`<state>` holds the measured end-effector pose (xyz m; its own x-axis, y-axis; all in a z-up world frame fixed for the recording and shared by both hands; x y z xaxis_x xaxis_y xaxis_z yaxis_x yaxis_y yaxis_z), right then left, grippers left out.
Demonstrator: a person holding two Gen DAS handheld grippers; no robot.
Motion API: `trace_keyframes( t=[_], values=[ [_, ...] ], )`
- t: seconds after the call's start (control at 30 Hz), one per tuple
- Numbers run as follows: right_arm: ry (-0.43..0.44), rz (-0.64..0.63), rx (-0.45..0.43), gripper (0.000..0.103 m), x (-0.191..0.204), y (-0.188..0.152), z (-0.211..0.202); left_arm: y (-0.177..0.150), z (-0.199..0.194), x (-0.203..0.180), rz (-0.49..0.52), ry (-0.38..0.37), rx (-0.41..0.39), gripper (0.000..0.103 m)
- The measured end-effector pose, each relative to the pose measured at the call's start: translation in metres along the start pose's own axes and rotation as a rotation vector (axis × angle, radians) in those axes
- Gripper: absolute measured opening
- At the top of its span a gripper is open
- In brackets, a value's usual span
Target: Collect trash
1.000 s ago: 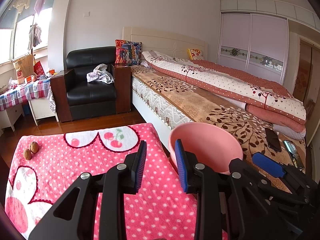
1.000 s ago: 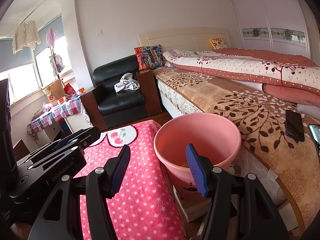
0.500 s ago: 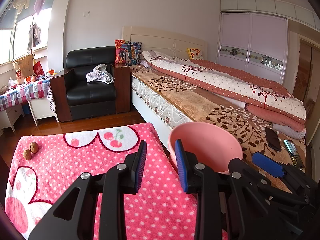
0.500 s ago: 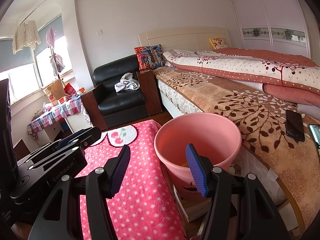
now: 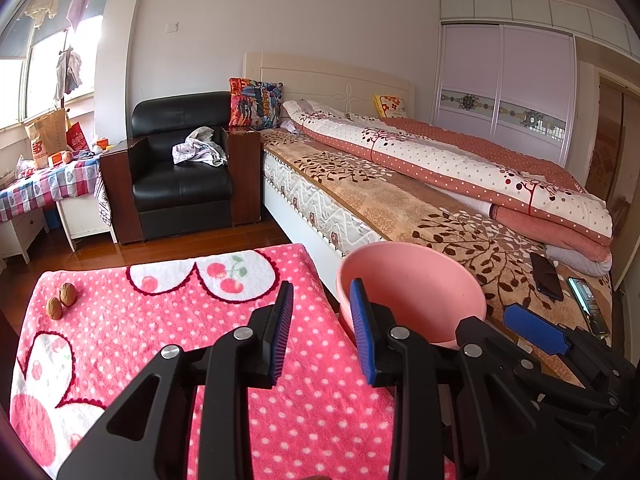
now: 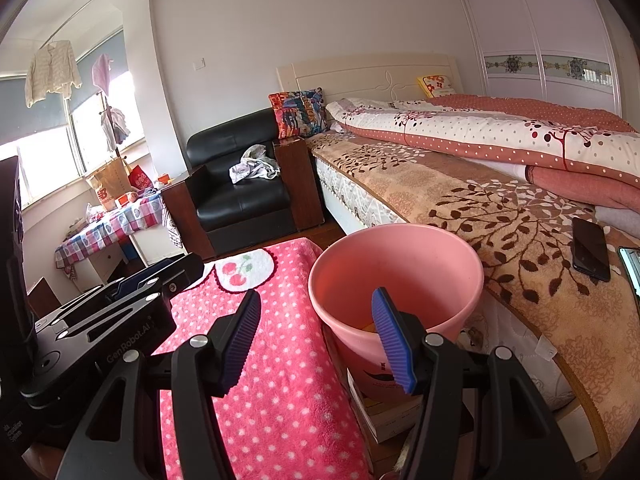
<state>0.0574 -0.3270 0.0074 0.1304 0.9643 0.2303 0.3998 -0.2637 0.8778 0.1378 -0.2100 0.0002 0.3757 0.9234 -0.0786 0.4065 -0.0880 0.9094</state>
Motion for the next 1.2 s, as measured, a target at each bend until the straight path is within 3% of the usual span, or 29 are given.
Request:
trace_keyframes(
  t=[1.2],
  values=[
    [0.002,-0.005,0.0,0.057,0.0032,-0.0041,0.0004,-0.0047,0.0006,0.0018,0.001,-0.001,0.003,0.03]
  ],
)
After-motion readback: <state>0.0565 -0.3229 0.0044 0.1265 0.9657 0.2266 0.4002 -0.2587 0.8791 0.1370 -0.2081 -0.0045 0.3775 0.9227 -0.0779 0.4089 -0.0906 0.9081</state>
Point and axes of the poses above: each gripper's, at about its wrist camera, not at the fingertips, and z roughly the way its jaws point, x to its left, y to its top, the point moved 9 cm from there along z, roughly the way its jaws point, and after that the axes turned 4 degrees about -x, right-handed, at the moved point
